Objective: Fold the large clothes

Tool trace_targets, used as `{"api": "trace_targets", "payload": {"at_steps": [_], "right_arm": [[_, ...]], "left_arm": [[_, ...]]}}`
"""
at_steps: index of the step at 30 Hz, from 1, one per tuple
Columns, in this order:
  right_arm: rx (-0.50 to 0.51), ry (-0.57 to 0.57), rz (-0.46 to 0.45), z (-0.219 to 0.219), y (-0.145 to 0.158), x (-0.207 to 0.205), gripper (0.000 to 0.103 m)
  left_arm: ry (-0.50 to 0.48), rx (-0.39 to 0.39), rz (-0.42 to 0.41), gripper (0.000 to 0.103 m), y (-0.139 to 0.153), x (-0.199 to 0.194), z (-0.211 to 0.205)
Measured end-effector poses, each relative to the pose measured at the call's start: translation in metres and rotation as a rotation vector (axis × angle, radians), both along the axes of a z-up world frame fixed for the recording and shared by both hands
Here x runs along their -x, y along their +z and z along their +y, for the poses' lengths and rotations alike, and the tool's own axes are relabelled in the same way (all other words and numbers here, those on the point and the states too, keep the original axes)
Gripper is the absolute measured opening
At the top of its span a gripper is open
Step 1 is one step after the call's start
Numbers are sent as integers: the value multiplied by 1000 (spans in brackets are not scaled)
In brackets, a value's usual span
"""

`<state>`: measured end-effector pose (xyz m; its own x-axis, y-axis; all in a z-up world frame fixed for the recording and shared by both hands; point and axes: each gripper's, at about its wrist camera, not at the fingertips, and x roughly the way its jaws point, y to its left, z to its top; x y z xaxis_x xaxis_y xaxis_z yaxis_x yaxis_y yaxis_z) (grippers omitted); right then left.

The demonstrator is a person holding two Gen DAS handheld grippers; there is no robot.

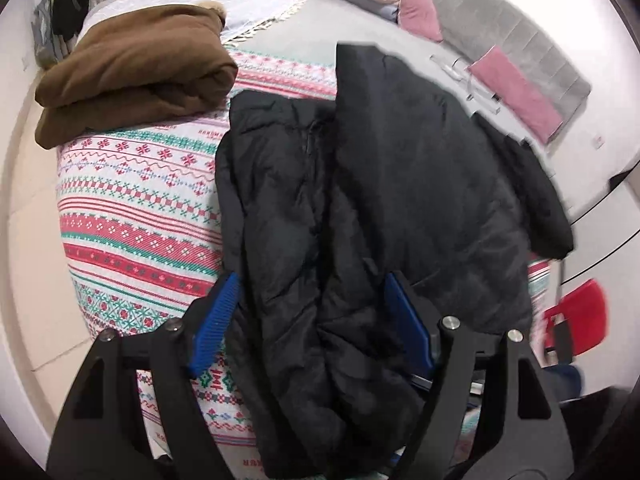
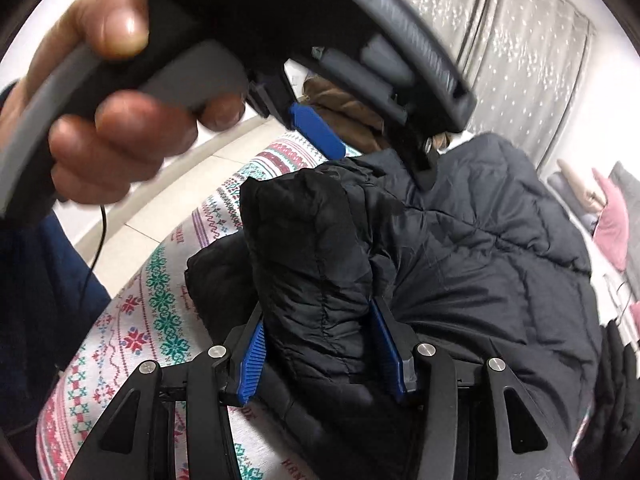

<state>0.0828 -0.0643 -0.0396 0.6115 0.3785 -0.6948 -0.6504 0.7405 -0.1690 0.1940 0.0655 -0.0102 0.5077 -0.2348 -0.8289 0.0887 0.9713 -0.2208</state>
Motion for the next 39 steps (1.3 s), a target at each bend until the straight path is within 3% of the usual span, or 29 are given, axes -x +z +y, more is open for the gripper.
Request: {"api": "trace_targets", "payload": {"at_steps": [4, 8, 13, 16, 18, 25, 29, 32, 36, 39], "right_arm": [[-89, 61, 105, -26, 19, 3, 52], [-247, 60, 167, -78, 52, 5, 52], [-433, -110, 149, -149, 80, -9, 51], [-479, -264, 185, -173, 73, -33, 36], [-465, -305, 219, -173, 62, -46, 30], [-312, -314, 311, -137, 17, -63, 30], [-277, -318, 335, -133, 1, -67, 29], [-263, -320, 334, -129, -1, -67, 29], [-253, -320, 329, -128, -4, -72, 29], [-250, -326, 317, -125, -6, -73, 29]], "left_arm": [[0, -92, 23, 76, -11, 2, -9], [2, -139, 12, 76, -12, 9, -7], [-3, -176, 7, 76, -14, 19, -6], [-12, -210, 10, 76, -17, 23, -11], [-20, -232, 16, 76, -17, 26, -14], [-52, -261, 38, 76, -6, 28, -14], [0, -252, -57, 76, 27, 26, -6], [-15, -209, -124, 76, 48, 21, -14], [-69, -194, -159, 76, 60, -2, -45], [-52, -203, -153, 76, 59, -34, -62]]}}
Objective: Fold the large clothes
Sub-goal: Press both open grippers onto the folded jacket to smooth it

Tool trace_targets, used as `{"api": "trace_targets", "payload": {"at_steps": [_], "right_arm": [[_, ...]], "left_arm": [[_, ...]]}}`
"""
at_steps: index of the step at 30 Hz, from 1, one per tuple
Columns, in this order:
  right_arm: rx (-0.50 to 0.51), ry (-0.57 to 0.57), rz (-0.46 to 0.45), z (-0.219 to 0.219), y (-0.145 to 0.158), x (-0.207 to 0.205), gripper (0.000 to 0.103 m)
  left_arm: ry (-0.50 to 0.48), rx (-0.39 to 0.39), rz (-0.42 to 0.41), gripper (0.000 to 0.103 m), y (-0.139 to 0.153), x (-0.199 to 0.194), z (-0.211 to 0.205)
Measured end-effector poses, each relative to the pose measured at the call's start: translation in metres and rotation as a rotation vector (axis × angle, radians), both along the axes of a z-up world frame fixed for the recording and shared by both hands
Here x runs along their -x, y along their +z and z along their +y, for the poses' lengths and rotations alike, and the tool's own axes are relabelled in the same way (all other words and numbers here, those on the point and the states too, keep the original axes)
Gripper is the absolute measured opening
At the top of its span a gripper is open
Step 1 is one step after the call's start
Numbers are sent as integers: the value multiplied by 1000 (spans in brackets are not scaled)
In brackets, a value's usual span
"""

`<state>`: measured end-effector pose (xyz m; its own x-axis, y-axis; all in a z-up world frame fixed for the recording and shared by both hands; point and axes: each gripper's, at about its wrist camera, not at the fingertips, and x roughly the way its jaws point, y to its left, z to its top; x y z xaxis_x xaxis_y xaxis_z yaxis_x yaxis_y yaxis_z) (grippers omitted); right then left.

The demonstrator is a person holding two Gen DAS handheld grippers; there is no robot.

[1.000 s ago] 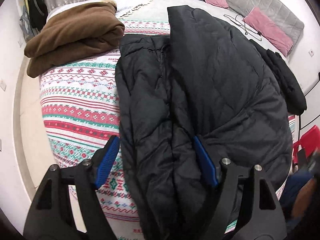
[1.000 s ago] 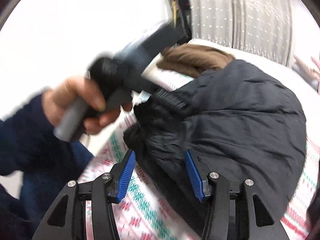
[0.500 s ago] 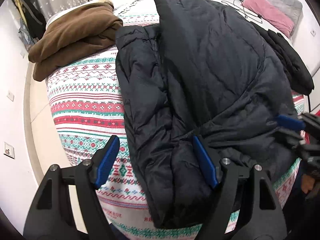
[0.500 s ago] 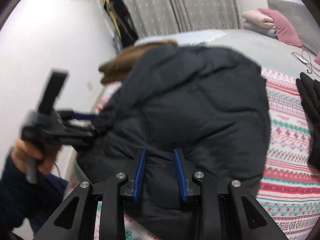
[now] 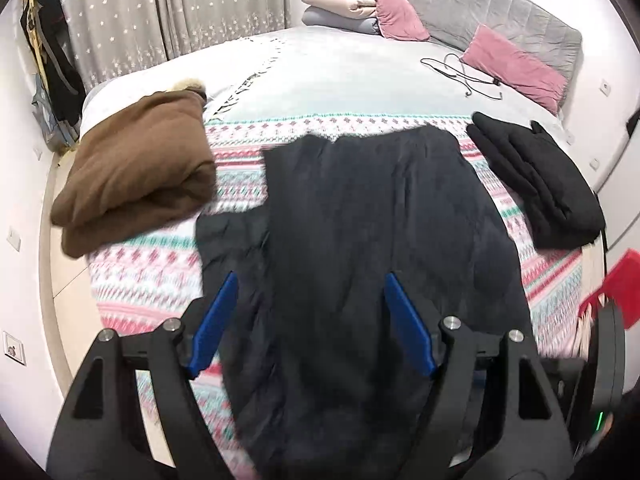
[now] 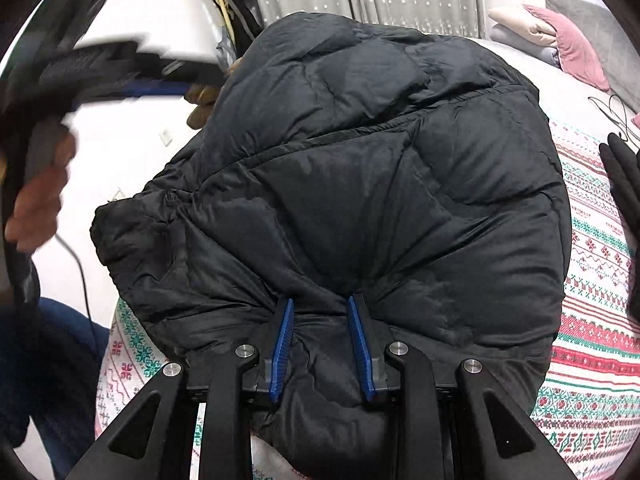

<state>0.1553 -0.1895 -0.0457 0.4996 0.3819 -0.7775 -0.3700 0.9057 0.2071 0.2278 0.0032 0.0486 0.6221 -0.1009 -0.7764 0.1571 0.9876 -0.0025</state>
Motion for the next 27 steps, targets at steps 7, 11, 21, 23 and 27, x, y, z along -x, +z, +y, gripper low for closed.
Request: {"api": "trace_targets", "payload": {"at_steps": [7, 11, 21, 23, 27], "right_arm": [[-5, -4, -5, 7, 0, 11, 29], [-28, 18, 13, -1, 7, 11, 29], [-46, -127, -77, -67, 77, -77, 55], [6, -202, -56, -75, 66, -109, 55], [109, -254, -15, -83, 32, -159, 55]], "left_arm": [[113, 13, 128, 80, -49, -56, 4], [144, 37, 136, 80, -59, -51, 15], [144, 3, 109, 80, -61, -42, 12], [144, -2, 106, 80, -61, -42, 13], [150, -42, 90, 81, -60, -41, 10]]}}
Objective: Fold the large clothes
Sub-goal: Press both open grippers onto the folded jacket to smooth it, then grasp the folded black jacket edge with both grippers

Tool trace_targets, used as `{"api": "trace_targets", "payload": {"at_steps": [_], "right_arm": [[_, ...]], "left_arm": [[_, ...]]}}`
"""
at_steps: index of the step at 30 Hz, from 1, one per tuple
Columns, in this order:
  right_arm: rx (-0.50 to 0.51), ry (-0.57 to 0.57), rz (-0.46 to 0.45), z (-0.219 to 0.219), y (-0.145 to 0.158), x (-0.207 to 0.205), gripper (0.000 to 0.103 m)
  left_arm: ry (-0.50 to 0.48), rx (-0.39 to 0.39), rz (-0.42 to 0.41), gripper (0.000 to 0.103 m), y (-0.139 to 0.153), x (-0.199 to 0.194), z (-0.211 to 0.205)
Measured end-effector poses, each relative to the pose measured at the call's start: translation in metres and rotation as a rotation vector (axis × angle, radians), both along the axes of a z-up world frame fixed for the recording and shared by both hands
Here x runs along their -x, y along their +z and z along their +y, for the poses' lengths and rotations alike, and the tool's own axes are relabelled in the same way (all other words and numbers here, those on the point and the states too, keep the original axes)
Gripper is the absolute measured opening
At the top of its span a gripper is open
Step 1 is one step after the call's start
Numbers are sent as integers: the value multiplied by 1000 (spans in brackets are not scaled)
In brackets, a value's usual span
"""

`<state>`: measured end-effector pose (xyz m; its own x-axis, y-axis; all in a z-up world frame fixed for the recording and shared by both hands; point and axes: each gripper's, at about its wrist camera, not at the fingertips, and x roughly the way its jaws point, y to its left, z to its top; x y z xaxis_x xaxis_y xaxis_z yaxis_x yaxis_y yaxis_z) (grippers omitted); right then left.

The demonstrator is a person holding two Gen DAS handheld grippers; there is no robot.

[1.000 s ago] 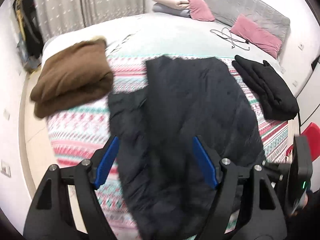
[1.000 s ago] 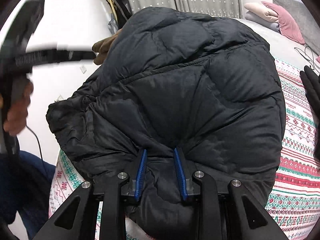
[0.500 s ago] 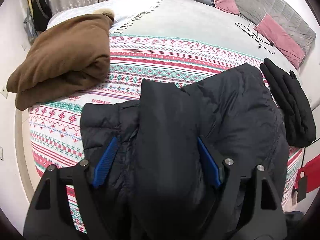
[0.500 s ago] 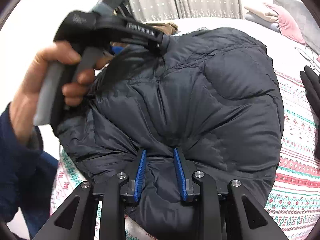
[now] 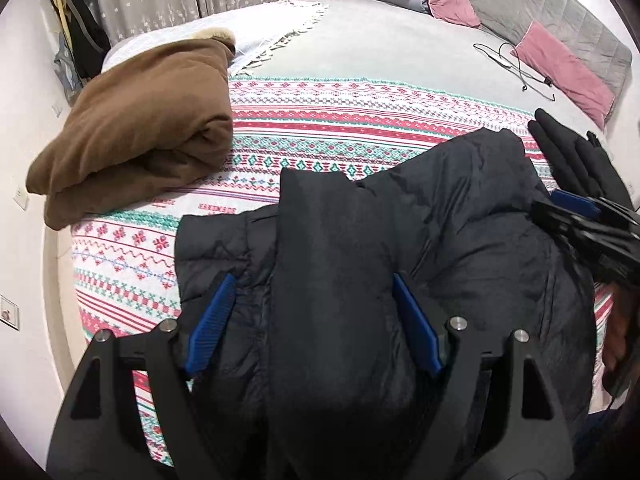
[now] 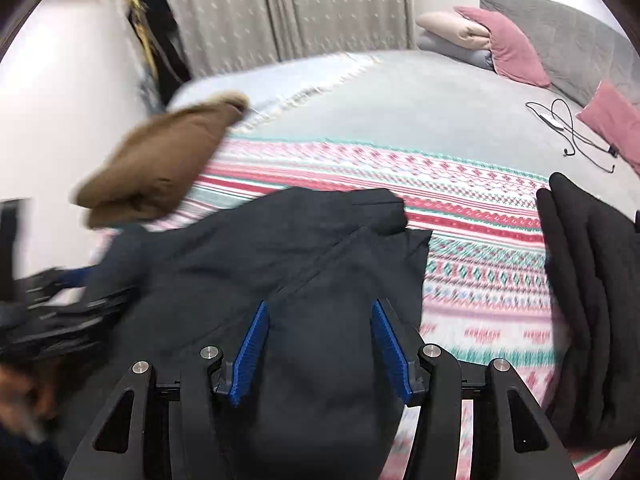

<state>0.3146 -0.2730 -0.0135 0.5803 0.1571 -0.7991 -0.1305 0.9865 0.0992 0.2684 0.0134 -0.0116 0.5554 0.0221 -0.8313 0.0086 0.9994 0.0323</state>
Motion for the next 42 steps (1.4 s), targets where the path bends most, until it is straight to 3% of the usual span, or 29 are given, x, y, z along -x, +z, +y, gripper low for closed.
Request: {"api": "trace_targets", "payload": {"at_steps": [3, 8, 12, 17, 22, 25, 27, 31, 33, 37, 42], "right_arm": [[-13, -34, 28, 0, -19, -13, 55], [105, -31, 25, 18, -30, -22, 55], [107, -51, 60, 16, -43, -29, 55], [130, -54, 78, 18, -50, -31, 55], [135, -51, 77, 20, -49, -30, 55], [144, -54, 71, 20, -49, -28, 55], [153, -55, 69, 22, -48, -28, 55], [156, -59, 65, 24, -47, -27, 55], [148, -61, 67, 22, -48, -27, 55], [138, -61, 74, 20, -50, -28, 55], [136, -62, 77, 19, -53, -29, 55]], "left_arm": [[-7, -33, -10, 81, -2, 1, -2], [-5, -12, 19, 83, -12, -6, 2], [1, 17, 38, 83, -19, -10, 5], [-3, -16, 41, 84, -21, -11, 0], [-26, 19, 55, 83, -8, -17, 7], [-19, 3, -12, 83, 12, -26, 12], [-3, -14, -13, 83, 15, -42, 13], [88, 9, 97, 83, -11, -75, 28], [119, -15, 124, 83, -22, -80, 29], [113, -66, 143, 83, -37, -80, 20], [124, -38, 145, 84, -45, -80, 25]]}}
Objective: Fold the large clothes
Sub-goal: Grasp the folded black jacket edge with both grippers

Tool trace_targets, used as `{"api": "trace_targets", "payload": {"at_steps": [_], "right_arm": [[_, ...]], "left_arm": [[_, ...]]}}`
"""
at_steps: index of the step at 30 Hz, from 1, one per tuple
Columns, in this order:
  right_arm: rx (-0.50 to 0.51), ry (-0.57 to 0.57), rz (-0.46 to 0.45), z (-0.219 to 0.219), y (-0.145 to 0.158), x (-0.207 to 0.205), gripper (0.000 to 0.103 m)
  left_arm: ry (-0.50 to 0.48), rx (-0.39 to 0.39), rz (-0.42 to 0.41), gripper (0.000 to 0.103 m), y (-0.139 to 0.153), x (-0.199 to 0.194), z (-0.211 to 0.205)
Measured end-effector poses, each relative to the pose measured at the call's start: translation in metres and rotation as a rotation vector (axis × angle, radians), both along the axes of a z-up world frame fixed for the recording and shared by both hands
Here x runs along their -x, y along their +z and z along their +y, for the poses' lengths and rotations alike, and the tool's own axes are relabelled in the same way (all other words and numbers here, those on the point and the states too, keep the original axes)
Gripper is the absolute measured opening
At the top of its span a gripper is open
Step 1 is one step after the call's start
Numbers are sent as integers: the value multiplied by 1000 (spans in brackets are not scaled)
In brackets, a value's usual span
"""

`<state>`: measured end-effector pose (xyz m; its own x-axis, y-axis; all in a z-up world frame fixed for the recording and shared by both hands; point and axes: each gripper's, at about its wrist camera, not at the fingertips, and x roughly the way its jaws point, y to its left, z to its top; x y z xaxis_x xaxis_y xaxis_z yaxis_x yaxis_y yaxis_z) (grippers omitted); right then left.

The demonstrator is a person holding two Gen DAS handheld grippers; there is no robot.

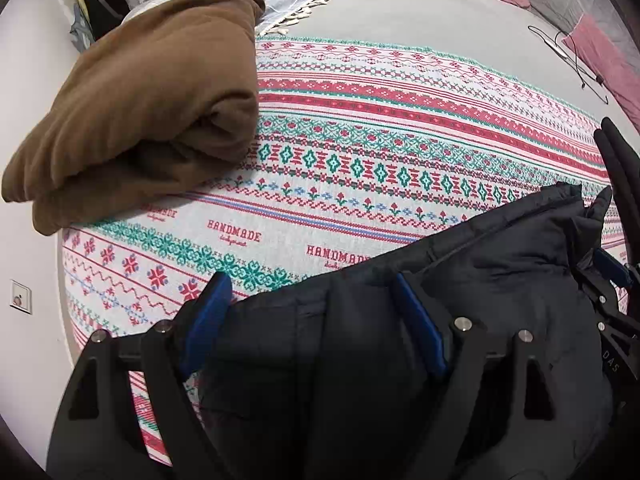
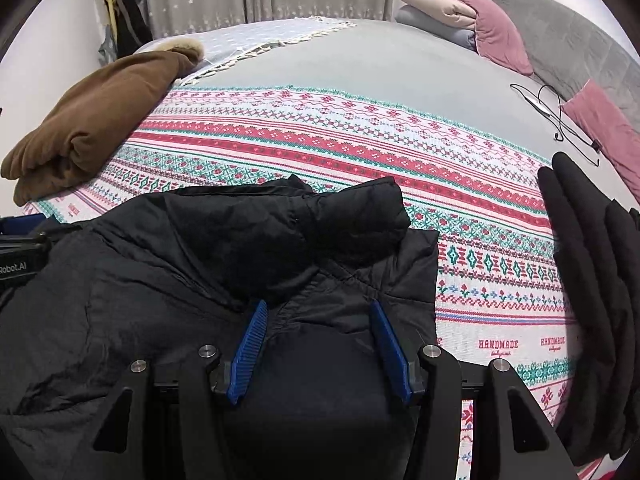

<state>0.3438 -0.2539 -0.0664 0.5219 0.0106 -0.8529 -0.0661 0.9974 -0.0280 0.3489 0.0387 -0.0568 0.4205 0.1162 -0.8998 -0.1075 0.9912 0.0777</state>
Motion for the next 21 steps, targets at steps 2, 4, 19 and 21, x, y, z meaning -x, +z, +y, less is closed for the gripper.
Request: {"api": "trace_targets", "payload": {"at_steps": [2, 4, 19, 21], "right_arm": [[2, -2, -2, 0, -1, 0, 55], [3, -2, -5, 0, 0, 1, 55], [-62, 110, -177, 17, 71, 85, 55], [-66, 140, -192, 23, 76, 102, 55]], "left_arm": [[0, 4, -8, 84, 0, 1, 0], [-6, 14, -15, 83, 3, 1, 1], [-51, 247, -124, 83, 56, 115, 39], [-48, 356, -102, 83, 48, 131, 46]]}}
